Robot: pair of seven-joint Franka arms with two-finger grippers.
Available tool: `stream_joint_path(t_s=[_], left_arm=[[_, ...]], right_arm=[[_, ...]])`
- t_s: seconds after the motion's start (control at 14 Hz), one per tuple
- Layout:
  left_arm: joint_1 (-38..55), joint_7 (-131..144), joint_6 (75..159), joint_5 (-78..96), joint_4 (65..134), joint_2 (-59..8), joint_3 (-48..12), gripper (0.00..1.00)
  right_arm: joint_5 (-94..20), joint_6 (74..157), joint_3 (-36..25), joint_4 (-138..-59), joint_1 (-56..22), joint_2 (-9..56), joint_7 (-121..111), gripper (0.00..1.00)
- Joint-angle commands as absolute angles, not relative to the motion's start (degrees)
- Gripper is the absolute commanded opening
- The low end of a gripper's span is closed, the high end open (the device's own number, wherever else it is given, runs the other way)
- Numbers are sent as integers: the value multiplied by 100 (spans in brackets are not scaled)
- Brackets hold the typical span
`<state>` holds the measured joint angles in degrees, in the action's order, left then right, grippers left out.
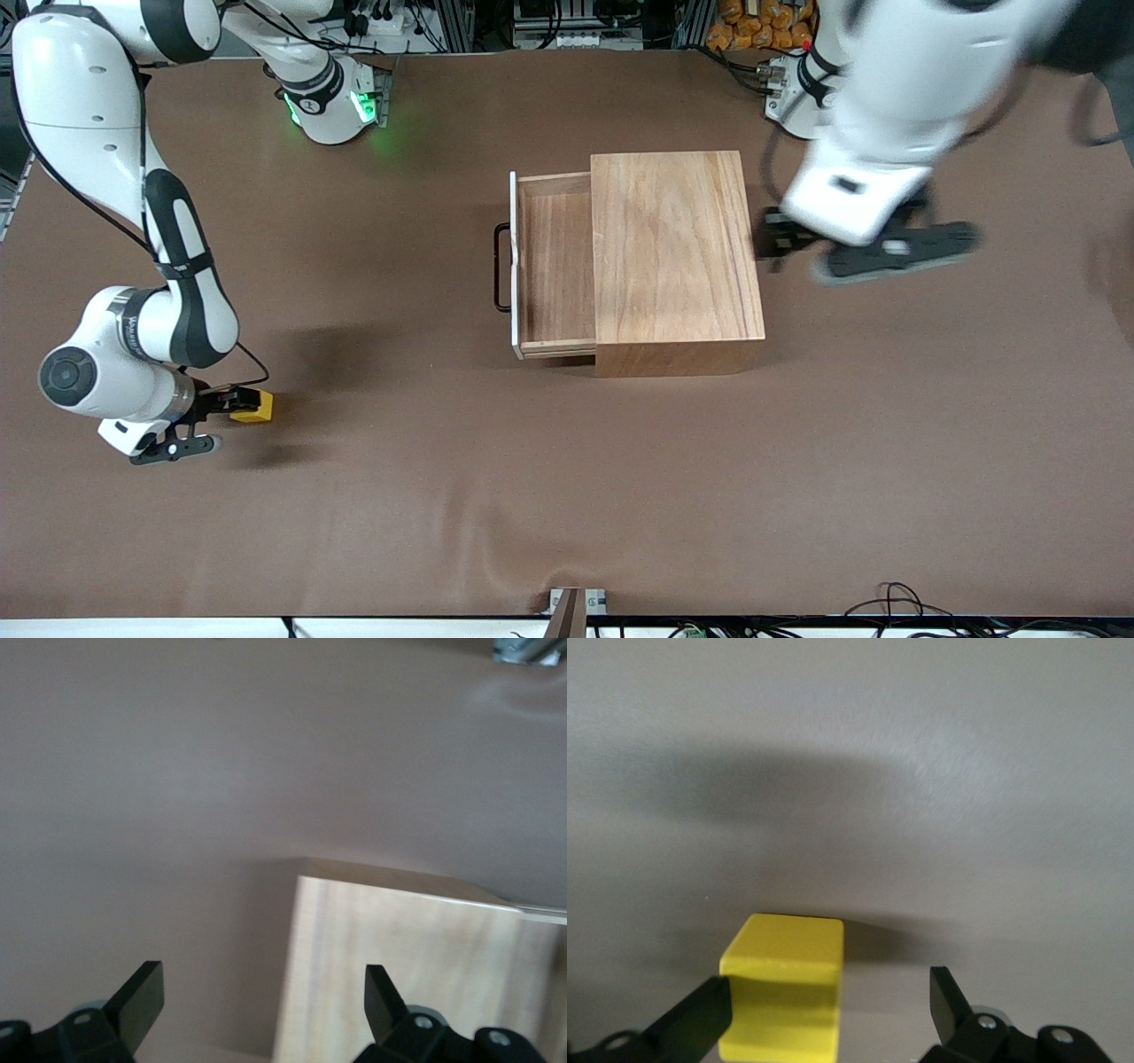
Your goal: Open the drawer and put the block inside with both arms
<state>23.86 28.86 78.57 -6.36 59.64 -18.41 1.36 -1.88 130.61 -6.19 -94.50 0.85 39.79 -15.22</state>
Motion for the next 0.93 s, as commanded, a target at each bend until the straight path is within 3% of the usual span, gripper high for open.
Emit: stream_joint_path(t_s=[0.0,0.36,0.85], left_arm=[[1594,1964,7761,-519,6293,-1442,35,100],[-155,793,7787,403,6556,-1274,35,100],[-264,721,8059,237,7478,-809,-122,100]], right_arm=[[-123,13008,-580,-9624,-9,3850,-985,100],[-167,12990,-571,-9571,18,3823,-993,100],[-185,12990,-571,-9536,35,3797,-1055,100]])
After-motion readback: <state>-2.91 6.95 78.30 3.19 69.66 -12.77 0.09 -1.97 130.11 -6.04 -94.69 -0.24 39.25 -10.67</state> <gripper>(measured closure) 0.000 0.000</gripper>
